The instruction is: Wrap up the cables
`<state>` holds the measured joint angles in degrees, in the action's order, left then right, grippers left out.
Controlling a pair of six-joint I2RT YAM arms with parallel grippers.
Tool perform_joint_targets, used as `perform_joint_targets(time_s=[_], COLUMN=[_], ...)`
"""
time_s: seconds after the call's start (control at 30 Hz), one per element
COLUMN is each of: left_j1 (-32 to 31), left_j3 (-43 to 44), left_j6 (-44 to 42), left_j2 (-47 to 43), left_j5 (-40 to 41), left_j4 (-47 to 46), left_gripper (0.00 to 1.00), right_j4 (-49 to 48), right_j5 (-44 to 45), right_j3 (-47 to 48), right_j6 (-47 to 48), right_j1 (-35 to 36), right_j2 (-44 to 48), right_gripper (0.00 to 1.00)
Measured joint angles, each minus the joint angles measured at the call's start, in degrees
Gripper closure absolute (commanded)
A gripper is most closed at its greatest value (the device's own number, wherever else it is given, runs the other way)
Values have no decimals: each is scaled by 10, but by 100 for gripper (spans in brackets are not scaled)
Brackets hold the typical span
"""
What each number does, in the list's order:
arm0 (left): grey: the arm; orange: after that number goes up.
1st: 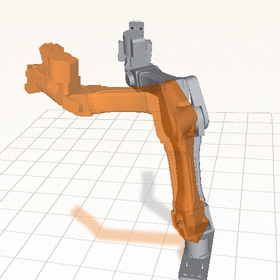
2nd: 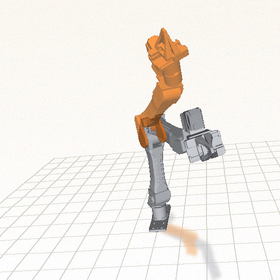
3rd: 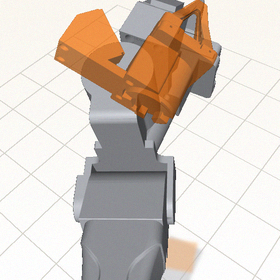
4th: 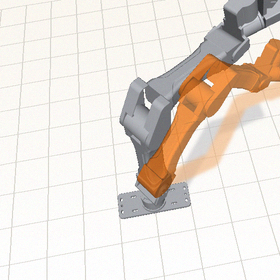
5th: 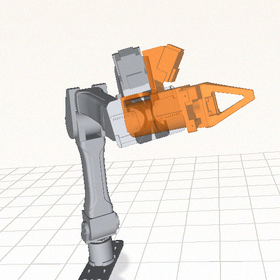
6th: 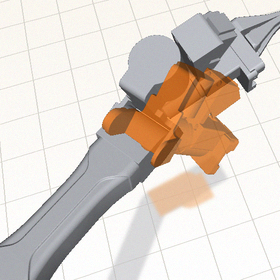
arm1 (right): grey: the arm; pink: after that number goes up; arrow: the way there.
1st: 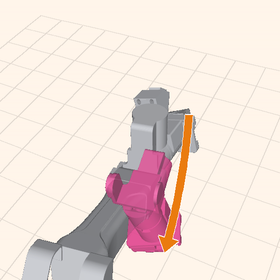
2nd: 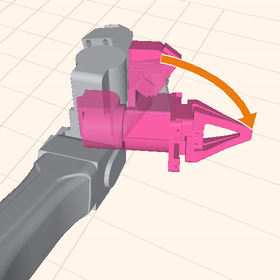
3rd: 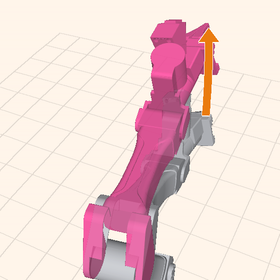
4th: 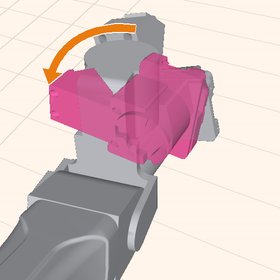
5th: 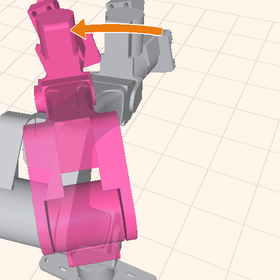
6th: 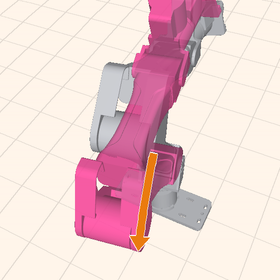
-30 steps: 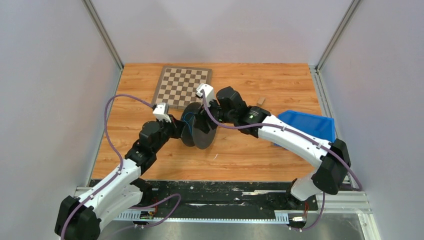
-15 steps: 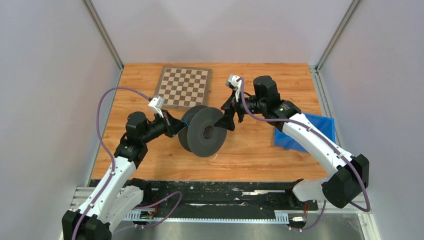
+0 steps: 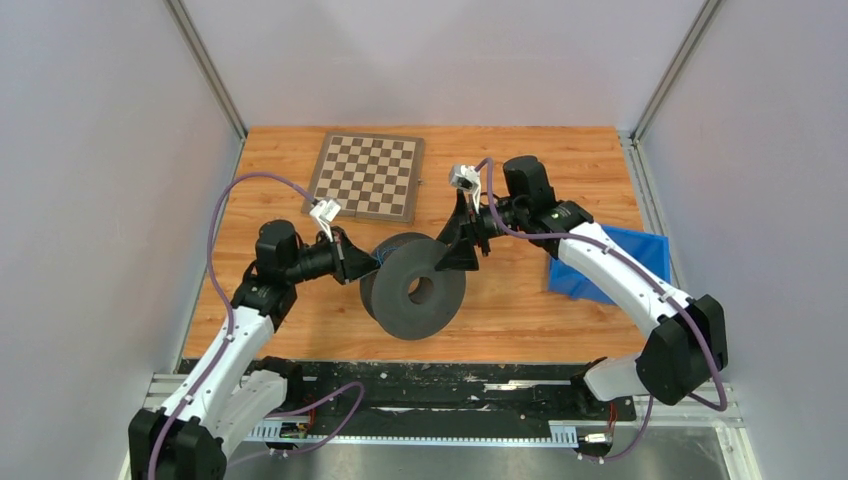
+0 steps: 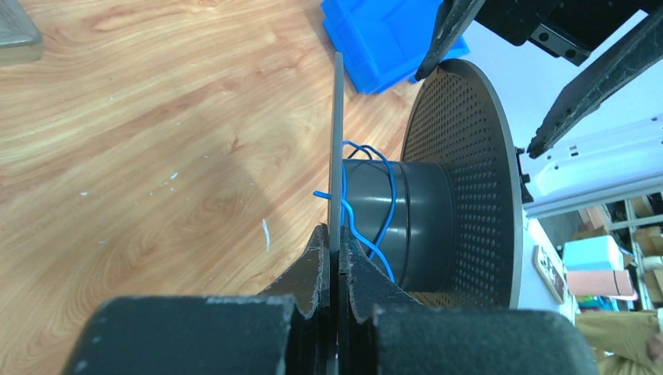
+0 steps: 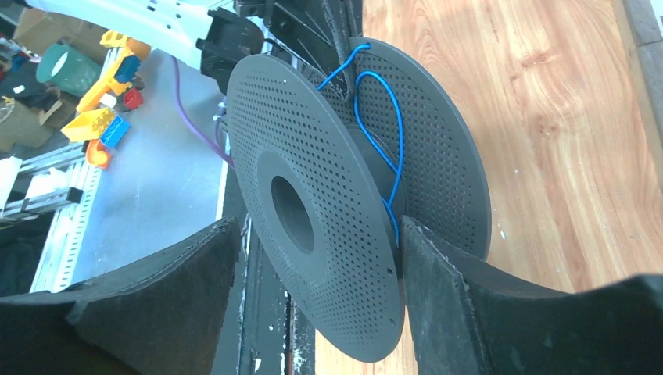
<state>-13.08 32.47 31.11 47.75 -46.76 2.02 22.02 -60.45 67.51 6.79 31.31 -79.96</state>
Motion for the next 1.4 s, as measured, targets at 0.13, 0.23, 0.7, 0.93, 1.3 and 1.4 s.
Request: perform_joint_targets(time_s=[0.13, 0.23, 0.7, 0.93, 1.3, 1.4], left_j1=[6, 12, 31, 41, 57, 63], left_j3=[0, 0, -11, -19, -45, -58], left_j6=[-1, 1, 44, 51, 99, 103], left_j2=[10, 14, 41, 42, 40, 41], left_j5=[-24, -47, -104, -134, -110, -95], left_j4=[-6, -17, -118, -150, -203, -210], left_gripper=[100, 100, 100, 91, 74, 69], right_j4=[0, -5, -3, -5, -14, -17], right_j5=[-24, -33, -116, -147, -145, -146], right_j3=[-1, -1, -1, 5, 8, 8], right_j6=[0, -1, -31, -53, -75, -87], right_j1=[-4, -7, -6, -7, -22, -34], right_j2=[-4, -8, -43, -43, -50, -55], right_gripper=[56, 72, 100, 100, 100, 100])
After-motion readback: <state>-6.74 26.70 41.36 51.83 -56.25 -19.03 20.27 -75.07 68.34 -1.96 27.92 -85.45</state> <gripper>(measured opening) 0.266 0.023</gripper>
